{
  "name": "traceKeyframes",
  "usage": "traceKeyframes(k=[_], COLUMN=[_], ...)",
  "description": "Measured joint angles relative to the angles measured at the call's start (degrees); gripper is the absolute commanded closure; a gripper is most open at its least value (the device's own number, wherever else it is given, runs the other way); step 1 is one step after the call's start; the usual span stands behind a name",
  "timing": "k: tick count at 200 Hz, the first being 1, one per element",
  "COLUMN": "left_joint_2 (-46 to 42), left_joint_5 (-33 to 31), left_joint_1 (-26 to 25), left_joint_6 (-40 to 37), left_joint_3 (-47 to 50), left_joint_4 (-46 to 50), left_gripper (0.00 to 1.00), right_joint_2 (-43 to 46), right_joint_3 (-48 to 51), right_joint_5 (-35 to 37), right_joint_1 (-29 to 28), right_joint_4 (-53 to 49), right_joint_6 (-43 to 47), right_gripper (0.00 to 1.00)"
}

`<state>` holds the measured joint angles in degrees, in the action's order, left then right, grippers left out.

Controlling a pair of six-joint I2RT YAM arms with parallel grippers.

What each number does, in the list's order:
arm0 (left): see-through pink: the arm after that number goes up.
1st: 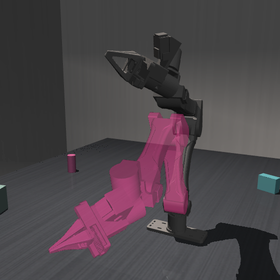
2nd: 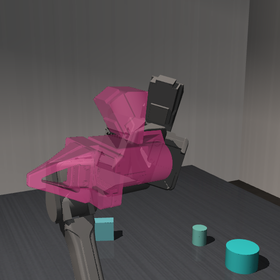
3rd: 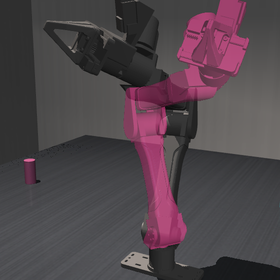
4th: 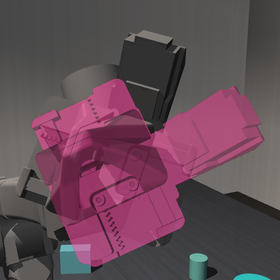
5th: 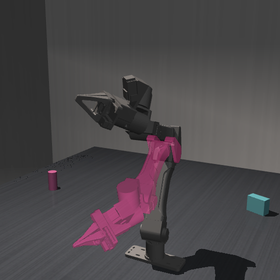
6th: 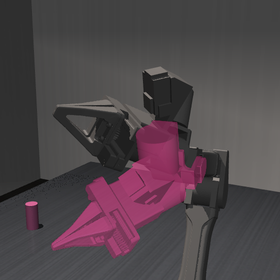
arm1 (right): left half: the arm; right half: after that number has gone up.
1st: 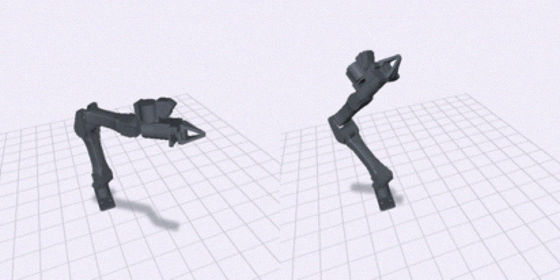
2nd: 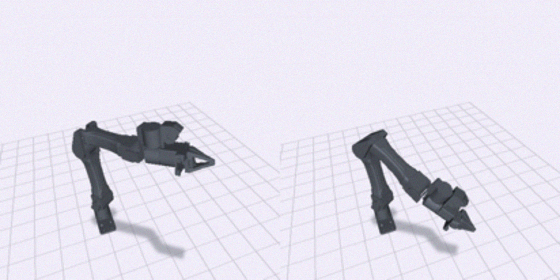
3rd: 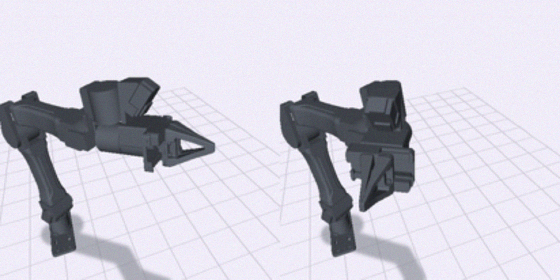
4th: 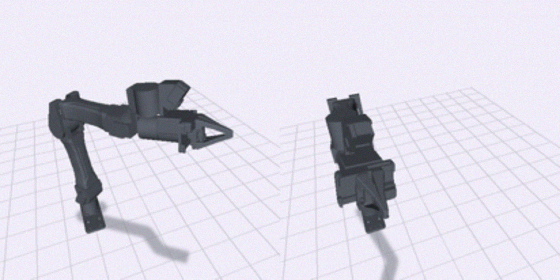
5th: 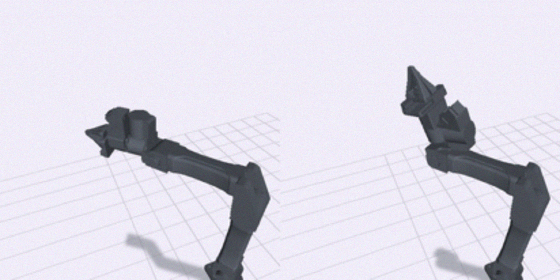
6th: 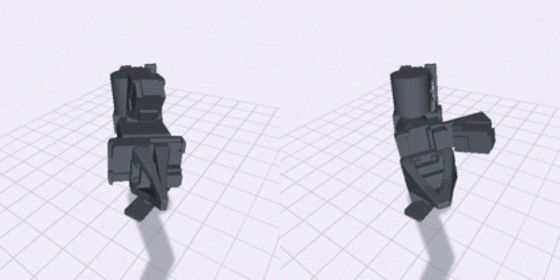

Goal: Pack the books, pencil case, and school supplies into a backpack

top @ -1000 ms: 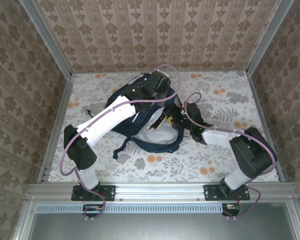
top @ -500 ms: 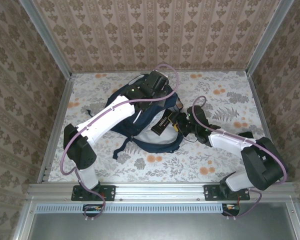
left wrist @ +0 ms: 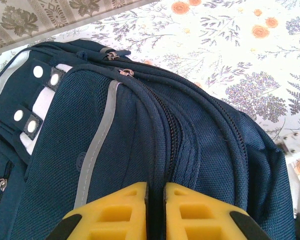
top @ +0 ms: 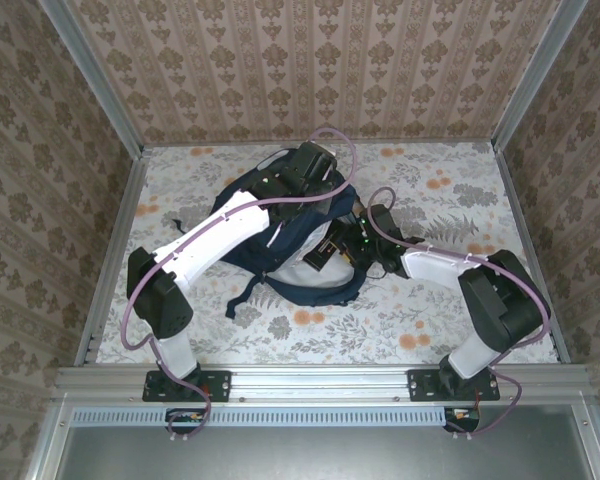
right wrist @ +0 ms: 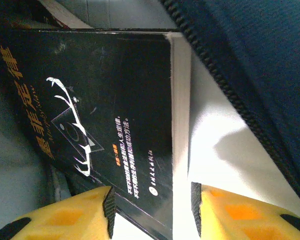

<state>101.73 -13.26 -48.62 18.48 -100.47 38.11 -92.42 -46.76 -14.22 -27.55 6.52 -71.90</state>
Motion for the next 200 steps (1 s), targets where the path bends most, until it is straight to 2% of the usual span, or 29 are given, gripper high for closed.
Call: traceKeyframes(k=[40, 91, 125, 148, 166, 200], left_joint_2=[0.0, -0.1, -0.1, -0.2, -0.7, -2.7], left_joint_5=[0.5, 1.6, 2.0, 2.6, 3.1, 5.9], left_joint_1=[0.2, 0.3, 0.4, 1.0, 1.7, 4.9], left_joint_6=[0.0, 2.5, 4.1, 5.2, 6.5, 8.4], left_joint_3=[0.0, 1.7, 2.3, 2.3, 2.3, 3.0], left_joint_4=[0.0, -1.1, -1.3, -1.5, -1.8, -3.0], left_gripper=[0.86, 0.86, 0.83, 0.72, 0.69, 0.64], right_joint_2=[-5.6, -13.0, -16.3, -16.4, -15.5, -6.1], right_joint_3=[-2.1, -3.0, -5.4, -5.6, -4.1, 4.9], right_joint_5=[-4.2, -11.9, -13.3, -13.3, -13.0, -11.6], right_joint_1=[0.0, -0.1, -0.1, -0.1, -0.1, 1.0], right_joint_4=[2.8, 20.5, 25.6, 26.9, 27.1, 24.2], right_joint_6=[-0.1, -3.6, -5.3, -5.6, -5.9, -6.1], right_gripper=[0.64, 0.70, 0.71, 0.69, 0.66, 0.63])
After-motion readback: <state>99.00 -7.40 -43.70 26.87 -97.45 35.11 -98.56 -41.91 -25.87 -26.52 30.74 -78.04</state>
